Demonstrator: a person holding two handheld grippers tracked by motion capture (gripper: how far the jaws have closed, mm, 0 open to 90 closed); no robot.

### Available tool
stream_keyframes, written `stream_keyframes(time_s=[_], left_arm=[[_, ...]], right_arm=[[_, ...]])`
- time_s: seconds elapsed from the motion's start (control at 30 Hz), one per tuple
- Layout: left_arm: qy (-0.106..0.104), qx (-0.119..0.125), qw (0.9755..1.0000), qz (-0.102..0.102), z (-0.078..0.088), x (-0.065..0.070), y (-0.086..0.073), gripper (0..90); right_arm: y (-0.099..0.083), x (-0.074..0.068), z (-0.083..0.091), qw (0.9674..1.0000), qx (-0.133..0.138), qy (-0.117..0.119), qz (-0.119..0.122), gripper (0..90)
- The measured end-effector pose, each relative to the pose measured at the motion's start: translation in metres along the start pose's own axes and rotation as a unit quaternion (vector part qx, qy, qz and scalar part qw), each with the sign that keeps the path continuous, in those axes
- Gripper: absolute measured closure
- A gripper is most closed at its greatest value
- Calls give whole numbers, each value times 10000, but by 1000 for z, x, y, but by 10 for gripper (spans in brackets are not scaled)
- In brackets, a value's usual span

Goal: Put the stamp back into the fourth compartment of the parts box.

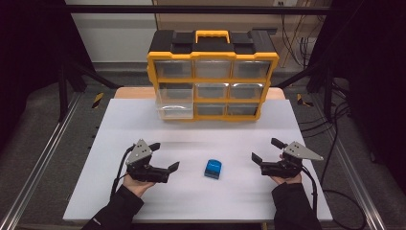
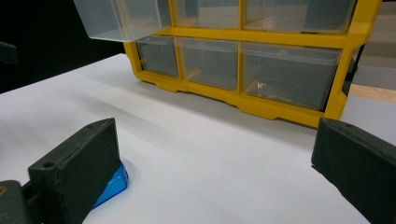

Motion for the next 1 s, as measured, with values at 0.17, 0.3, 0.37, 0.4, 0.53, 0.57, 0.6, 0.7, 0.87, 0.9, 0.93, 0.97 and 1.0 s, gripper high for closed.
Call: stream_keyframes(time_s=[0.17, 0.3, 0.37, 0.4, 0.53, 0.57, 0.6, 0.7, 0.87, 0.9, 0.93, 0.97, 1.0], left_arm=[[-46, -84, 10000, 3, -11, 3, 4, 24], [-95, -198, 9998, -26, -23, 8, 6, 19], [-128, -246, 9996, -37, -30, 10, 7, 18], [-140, -270, 9995, -40, -33, 12, 7, 18], [-210, -405, 9990, -34, -49, 17, 9, 17], [-210, -405, 9990, -34, -49, 17, 9, 17], [-239, -431, 9988, -13, -53, 18, 9, 17], [-285, -540, 9981, 16, -62, 20, 8, 17], [-307, -703, 9970, 55, -76, 23, 7, 17], [-316, -736, 9968, 63, -79, 23, 7, 17], [-316, -822, 9961, 67, -85, 25, 6, 17], [-316, -822, 9961, 67, -85, 25, 6, 16], [-331, -858, 9957, 72, -88, 26, 6, 16]], right_arm=[[0, 0, 0, 10000, -4, 0, 18, 13], [0, 0, 0, 10000, -8, -2, 15, 13], [0, 0, 0, 10000, -10, -6, 18, 13], [0, 0, 0, 10000, -10, -6, 18, 13], [0, 0, 0, 10000, -19, -8, 20, 13], [0, 0, 0, 10000, -19, -8, 20, 13], [-1, 0, 0, 10000, -30, -5, 28, 13], [-1, 0, 0, 10000, -31, -6, 30, 13], [-1, 0, 0, 10000, -42, -18, 14, 13], [-1, 0, 0, 10000, -42, -17, 11, 13], [-1, 0, 0, 10000, -42, -17, 13, 13], [-1, 0, 0, 10000, -42, -17, 13, 13], [-1, 0, 0, 10000, -50, -16, 4, 13]])
Point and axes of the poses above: each handheld gripper's, and its own axes: z roughly backward along the jaws, y roughly out of its top, x roughly to its right, the point moved 3 cm from there along -z, roughly forward along the jaws, and after that the axes turned 14 degrees about -y, right-handed, at the moved point
